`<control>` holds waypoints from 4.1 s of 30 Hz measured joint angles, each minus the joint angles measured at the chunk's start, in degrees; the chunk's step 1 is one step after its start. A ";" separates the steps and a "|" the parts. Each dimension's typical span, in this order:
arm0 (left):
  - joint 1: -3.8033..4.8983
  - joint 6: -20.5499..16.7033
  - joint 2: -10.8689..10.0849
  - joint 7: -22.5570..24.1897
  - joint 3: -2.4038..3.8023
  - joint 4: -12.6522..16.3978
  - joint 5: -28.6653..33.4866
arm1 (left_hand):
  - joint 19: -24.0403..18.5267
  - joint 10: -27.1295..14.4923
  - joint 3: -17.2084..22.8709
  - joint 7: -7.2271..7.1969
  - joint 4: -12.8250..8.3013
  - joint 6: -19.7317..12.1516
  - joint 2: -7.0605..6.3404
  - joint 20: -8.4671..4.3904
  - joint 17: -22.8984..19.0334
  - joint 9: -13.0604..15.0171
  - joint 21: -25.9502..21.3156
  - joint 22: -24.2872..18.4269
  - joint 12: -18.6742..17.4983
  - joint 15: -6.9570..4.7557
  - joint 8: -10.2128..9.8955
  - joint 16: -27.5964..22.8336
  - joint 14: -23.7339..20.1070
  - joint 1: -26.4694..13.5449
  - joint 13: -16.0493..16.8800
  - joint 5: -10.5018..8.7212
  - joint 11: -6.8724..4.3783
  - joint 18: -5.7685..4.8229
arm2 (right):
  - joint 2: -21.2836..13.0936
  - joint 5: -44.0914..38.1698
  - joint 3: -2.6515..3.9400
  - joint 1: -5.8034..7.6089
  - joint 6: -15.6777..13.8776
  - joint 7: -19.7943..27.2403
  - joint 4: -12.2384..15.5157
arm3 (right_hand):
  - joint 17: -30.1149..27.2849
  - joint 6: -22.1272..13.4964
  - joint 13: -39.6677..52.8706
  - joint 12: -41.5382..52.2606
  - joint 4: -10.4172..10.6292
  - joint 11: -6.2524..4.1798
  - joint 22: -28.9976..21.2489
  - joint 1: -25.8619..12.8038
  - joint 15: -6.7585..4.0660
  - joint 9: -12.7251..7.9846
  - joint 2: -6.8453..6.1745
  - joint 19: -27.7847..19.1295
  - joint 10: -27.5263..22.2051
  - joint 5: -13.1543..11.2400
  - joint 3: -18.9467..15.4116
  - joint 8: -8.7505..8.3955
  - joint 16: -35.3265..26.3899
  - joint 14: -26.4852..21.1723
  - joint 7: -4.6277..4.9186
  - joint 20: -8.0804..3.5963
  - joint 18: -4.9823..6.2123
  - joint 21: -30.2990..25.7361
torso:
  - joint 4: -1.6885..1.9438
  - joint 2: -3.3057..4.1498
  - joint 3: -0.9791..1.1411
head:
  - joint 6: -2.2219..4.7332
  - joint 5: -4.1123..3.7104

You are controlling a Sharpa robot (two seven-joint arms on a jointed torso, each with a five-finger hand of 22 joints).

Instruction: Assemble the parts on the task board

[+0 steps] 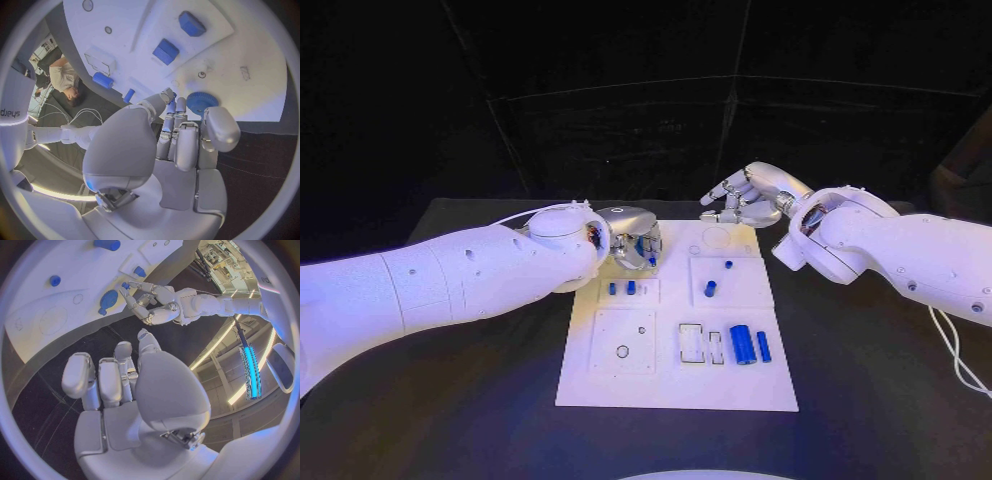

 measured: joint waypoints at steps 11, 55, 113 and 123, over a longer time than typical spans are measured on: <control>0.02 -0.36 -4.66 -0.03 0.37 2.24 1.71 | 0.00 0.15 0.16 -0.02 -0.17 0.40 -0.23 0.00 -0.07 -0.01 0.21 0.35 -0.25 0.00 0.00 0.00 0.00 -0.23 0.00 0.00 -0.16 0.01 | -0.12 0.00 0.00 0.00 0.03 0.01 -0.31 | 0.00 0.00 0.00 0.00 0.00 0.00 0.00 0.00 0.00 0.00 0.00 0.00 0.00 0.00 0.00 0.00 0.00 0.00 0.00 0.00 0.00 0.00 | 0.03 -0.01 -0.03 | 0.18 0.22; -0.05 4.78 -4.70 -0.77 0.23 0.20 3.01 | 0.00 0.41 0.16 -0.07 -0.17 0.75 -0.68 0.00 -0.37 -0.06 0.77 0.75 -0.84 0.00 -0.48 -0.01 0.00 -0.68 0.01 0.00 0.01 0.07 | -0.15 0.00 0.00 -0.01 0.19 0.04 -0.27 | -0.01 0.00 -0.01 0.00 0.00 0.00 0.00 0.00 0.00 0.00 0.00 0.00 0.00 0.00 0.00 0.00 0.00 0.00 0.00 0.00 0.00 0.00 | -0.13 0.14 0.02 | -0.15 0.51; 0.00 -4.31 -16.89 27.43 -0.03 9.78 72.46 | -13.60 0.83 0.86 2.35 -0.73 -0.52 0.05 1.72 -29.59 -0.20 -26.53 -22.13 -3.50 1.22 -5.32 -17.13 -10.46 -1.09 0.41 0.00 1.65 3.64 | -3.09 -40.80 -0.28 -4.86 5.18 -11.52 3.78 | -7.49 3.66 -40.01 -36.75 -1.93 2.22 -2.46 10.12 0.94 -0.09 -0.60 -1.25 -9.85 -11.24 7.81 -0.79 -6.96 0.09 0.60 1.40 1.79 -2.87 | -0.07 0.10 -0.01 | 1.48 -3.30; -0.01 -4.70 -17.85 28.81 -0.10 10.74 76.37 | -13.60 0.82 0.86 2.54 -0.73 -0.32 0.05 1.72 -29.94 -0.21 -26.76 -22.19 -3.50 1.11 -5.32 -17.37 -10.58 -1.09 0.40 0.00 1.65 3.64 | -1.84 -42.73 -0.29 -5.47 6.64 -11.81 3.36 | -5.73 4.21 -43.23 -37.59 -2.28 2.29 -0.43 11.31 0.93 -0.09 0.00 -0.07 -8.11 -14.10 11.99 -0.78 -5.00 0.09 0.57 1.14 1.79 -1.32 | -0.07 0.14 -0.01 | 1.24 -3.13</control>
